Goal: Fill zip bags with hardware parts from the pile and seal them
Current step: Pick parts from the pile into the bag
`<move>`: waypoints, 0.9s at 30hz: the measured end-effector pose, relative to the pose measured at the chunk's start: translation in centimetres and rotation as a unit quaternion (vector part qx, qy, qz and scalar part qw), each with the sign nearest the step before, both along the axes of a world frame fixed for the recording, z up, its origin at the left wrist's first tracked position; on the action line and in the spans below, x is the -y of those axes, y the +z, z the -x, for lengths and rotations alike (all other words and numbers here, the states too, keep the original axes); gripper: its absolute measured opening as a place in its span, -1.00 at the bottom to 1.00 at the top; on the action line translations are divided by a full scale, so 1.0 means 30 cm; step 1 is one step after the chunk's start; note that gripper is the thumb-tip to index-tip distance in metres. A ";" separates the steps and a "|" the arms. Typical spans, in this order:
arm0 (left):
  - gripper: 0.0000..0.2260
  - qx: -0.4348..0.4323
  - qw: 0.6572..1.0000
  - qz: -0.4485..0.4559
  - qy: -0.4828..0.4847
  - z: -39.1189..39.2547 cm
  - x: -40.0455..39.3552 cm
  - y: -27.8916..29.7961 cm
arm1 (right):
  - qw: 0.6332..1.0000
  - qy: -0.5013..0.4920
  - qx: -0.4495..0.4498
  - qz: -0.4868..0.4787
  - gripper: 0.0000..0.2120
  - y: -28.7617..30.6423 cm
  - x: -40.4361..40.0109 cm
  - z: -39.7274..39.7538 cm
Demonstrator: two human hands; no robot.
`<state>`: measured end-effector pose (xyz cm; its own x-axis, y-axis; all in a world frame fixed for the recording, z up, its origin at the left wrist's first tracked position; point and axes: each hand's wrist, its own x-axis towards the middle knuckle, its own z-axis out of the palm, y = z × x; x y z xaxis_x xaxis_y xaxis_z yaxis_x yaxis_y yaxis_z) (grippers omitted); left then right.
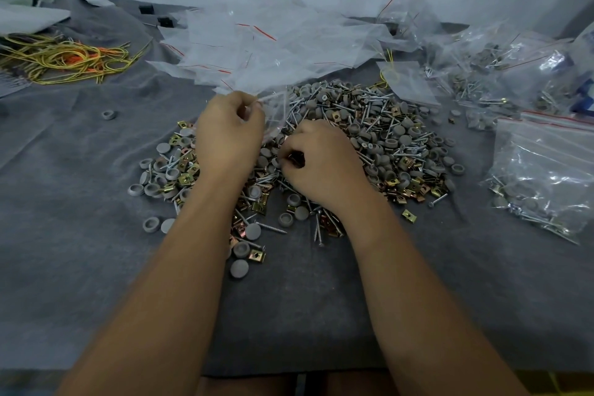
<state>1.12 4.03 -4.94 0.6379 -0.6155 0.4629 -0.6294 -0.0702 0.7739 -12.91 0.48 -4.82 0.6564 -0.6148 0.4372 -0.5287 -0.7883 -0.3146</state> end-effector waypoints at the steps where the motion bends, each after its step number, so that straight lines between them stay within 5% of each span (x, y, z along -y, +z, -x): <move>1: -0.90 -0.012 1.000 -0.018 -0.010 0.000 0.003 -0.003 | 1.000 0.000 -0.003 0.000 -0.89 0.001 -0.001 0.001; 27: -0.83 -0.054 0.997 -0.036 -0.046 0.001 -0.002 0.000 | 0.999 -0.019 -0.018 0.018 -0.83 -0.001 -0.008 -0.014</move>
